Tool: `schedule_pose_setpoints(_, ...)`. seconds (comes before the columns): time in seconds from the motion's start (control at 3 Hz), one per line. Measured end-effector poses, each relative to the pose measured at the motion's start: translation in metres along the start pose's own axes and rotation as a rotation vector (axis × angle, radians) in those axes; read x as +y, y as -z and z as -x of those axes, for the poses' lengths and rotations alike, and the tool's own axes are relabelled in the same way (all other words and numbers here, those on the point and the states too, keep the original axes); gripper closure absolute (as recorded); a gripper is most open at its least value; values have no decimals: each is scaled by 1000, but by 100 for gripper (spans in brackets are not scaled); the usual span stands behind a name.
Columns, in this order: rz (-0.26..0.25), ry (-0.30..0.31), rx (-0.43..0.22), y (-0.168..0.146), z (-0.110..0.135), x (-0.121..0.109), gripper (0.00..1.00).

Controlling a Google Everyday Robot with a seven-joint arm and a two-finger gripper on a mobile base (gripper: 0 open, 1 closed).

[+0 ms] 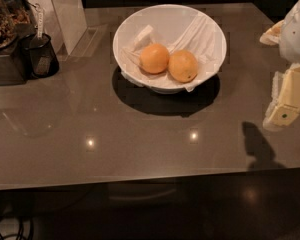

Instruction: Pick orange from white bowl

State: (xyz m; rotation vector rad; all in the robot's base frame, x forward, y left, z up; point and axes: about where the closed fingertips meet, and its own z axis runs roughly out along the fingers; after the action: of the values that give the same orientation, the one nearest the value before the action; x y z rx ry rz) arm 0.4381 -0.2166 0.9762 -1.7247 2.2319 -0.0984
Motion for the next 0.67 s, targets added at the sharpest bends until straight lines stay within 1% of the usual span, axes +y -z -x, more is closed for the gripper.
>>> schedule_pose_setpoints(0.33,0,0,0,0,0,0,0)
schedule_pose_setpoints(0.67,-9,8,-21,3,3,-2,0)
